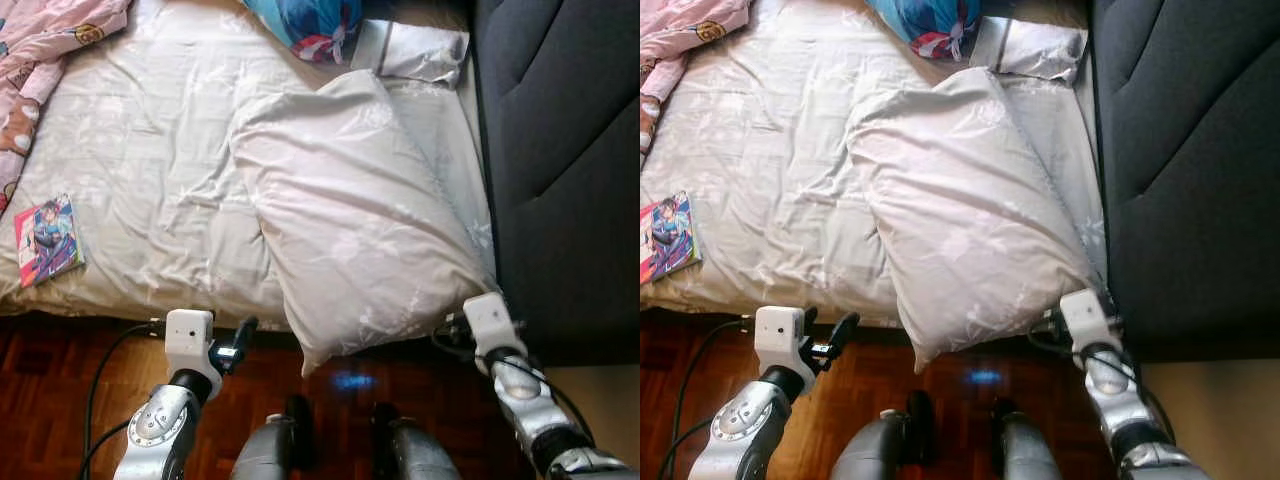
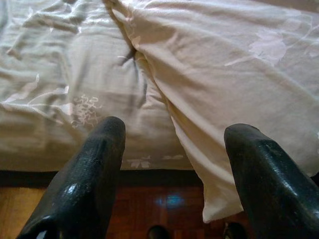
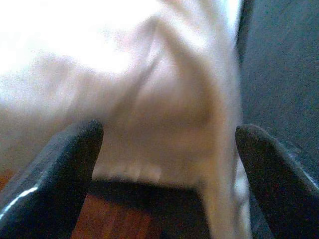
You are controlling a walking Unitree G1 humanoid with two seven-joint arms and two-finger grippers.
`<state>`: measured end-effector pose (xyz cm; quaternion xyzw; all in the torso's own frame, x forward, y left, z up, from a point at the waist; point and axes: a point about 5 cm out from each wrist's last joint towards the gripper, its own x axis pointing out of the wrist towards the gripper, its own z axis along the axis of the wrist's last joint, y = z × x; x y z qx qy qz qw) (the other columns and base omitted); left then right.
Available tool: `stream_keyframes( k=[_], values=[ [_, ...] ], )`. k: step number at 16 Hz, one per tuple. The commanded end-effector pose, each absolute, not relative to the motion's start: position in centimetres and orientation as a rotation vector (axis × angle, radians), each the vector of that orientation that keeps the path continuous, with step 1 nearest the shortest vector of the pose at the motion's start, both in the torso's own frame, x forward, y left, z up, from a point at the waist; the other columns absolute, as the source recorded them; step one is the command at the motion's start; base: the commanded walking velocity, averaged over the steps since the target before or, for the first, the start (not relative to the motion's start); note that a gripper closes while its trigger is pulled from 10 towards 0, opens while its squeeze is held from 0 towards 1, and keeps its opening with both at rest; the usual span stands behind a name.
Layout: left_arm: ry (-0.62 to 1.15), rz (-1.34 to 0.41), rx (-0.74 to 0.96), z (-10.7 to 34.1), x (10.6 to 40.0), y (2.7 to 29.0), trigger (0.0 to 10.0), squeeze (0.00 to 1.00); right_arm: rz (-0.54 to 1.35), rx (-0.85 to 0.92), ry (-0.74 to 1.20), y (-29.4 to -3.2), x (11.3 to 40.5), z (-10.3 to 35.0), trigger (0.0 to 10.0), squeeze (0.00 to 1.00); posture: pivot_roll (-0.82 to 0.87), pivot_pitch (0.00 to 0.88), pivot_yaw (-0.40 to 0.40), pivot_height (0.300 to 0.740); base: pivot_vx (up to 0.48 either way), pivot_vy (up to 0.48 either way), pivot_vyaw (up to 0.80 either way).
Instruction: Clean up the room
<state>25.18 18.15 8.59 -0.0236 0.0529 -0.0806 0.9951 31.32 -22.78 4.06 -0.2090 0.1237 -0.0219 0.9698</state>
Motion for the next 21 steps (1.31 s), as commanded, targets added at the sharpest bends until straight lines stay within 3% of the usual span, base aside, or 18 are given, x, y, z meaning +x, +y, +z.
stream_keyframes(
  k=[1,4,8,13,15,18,21],
  values=[
    [0.149,-0.156,-0.045,7.9,24.4,18.4,10.0,0.0,-0.07,-0.402,0.249,-23.2,30.6,3.6,10.0,0.0,0.11,0.462,0.09,0.74,0.0,0.0,0.0],
    [0.183,-0.158,-0.03,6.9,25.0,18.6,10.0,0.0,-0.071,-0.409,0.208,-23.2,30.9,4.1,10.0,0.0,0.1,0.462,0.082,0.74,0.0,0.0,0.0],
    [0.136,0.032,0.03,7.1,27.5,20.4,10.0,0.0,0.028,-0.408,0.231,-22.8,31.0,4.0,10.0,0.0,0.08,0.45,0.038,0.74,0.0,0.0,0.0],
    [0.125,-0.055,-0.062,6.7,28.2,17.7,10.0,0.0,0.036,-0.459,0.246,-23.9,31.0,4.3,10.0,0.0,0.05,0.467,0.009,0.74,0.0,0.0,0.0],
    [0.107,-0.069,-0.084,6.9,28.3,16.9,10.0,0.0,-0.009,-0.329,0.235,-23.9,31.3,4.6,10.0,0.0,0.05,0.464,-0.002,0.74,0.0,0.0,0.0],
    [0.099,-0.061,-0.078,6.4,27.8,17.0,10.0,0.0,0.059,-0.173,0.091,-21.7,31.4,5.4,10.0,0.0,0.04,0.449,-0.006,0.74,0.0,0.0,0.0],
    [0.119,-0.051,-0.064,5.6,27.5,17.2,10.0,0.0,0.172,-0.131,0.023,-19.0,29.5,4.4,10.0,0.0,0.02,0.413,0.002,0.74,0.0,0.0,0.0]
  ],
)
